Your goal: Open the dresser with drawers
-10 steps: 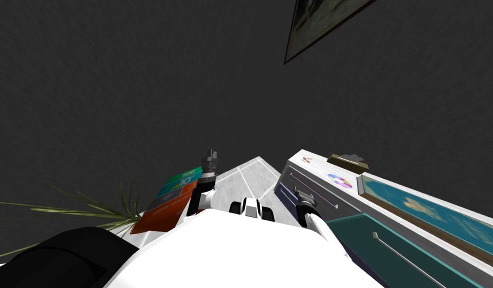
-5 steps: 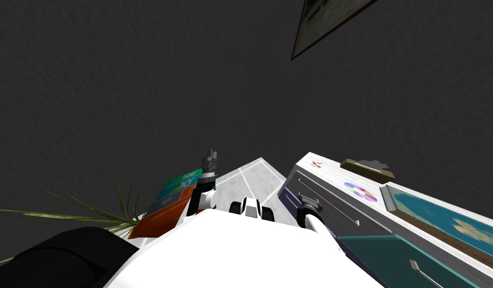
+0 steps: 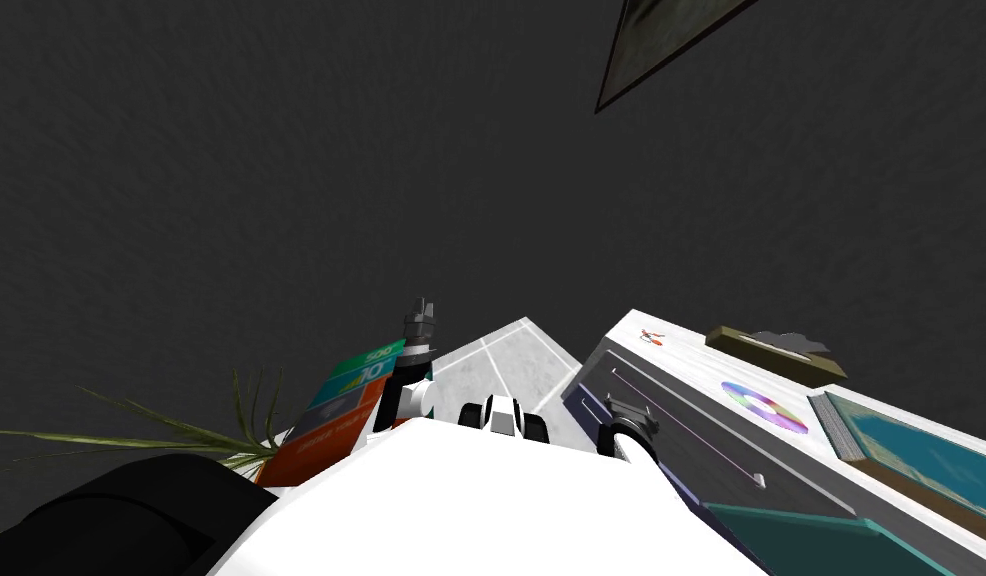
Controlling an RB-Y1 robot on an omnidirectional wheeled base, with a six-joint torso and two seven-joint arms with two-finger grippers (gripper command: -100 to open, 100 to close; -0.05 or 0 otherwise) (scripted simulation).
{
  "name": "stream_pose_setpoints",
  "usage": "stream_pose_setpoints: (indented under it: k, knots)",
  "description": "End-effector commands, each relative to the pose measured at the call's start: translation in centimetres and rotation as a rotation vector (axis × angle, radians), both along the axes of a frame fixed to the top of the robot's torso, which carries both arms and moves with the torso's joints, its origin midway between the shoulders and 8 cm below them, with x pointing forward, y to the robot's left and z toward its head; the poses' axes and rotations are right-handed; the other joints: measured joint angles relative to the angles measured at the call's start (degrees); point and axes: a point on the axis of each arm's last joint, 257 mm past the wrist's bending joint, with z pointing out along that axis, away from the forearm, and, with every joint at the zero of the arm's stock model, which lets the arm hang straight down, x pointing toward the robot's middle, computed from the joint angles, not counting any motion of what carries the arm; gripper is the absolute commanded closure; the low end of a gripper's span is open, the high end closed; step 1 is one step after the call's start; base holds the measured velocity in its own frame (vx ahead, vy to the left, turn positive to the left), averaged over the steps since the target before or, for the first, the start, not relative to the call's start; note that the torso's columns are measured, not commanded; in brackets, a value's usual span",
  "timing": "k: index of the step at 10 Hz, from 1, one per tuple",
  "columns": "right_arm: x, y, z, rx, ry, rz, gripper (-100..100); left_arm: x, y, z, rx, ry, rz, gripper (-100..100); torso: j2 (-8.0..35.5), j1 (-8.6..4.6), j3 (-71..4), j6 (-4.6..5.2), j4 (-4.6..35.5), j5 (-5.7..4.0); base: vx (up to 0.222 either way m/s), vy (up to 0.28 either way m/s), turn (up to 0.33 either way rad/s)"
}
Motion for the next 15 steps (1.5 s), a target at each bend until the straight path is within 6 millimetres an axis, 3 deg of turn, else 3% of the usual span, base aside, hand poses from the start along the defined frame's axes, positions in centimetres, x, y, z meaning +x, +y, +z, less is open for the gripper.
stream_pose_setpoints:
  k: [1,9,11,15]
  knots:
    - [-0.9,-1.4,-0.4,-0.088,0.060,-0.008,-100,0.0,0.0,0.0,0.000,0.000,0.000,0,0.03,-0.02,0.01,0.00,0.00,0.00,0.066,0.039,0.030]
    - [-3.1,-5.6,0.8,-0.345,0.208,-0.010,-100,0.0,0.0,0.0,0.000,0.000,0.000,0,0.04,0.00,0.02,0.00,0.01,0.00,0.076,0.050,0.031]
    - [-3.1,-5.7,0.9,-0.350,0.211,-0.009,-100,0.0,0.0,0.0,0.000,0.000,0.000,0,0.03,-0.03,0.01,0.00,0.00,0.00,0.046,0.023,0.013]
    - [-2.9,-6.9,0.9,-0.346,0.229,-0.107,-100,0.0,0.0,0.0,0.000,0.000,0.000,0,0.25,-0.14,0.15,0.02,0.07,-0.05,-0.097,-0.080,0.244]
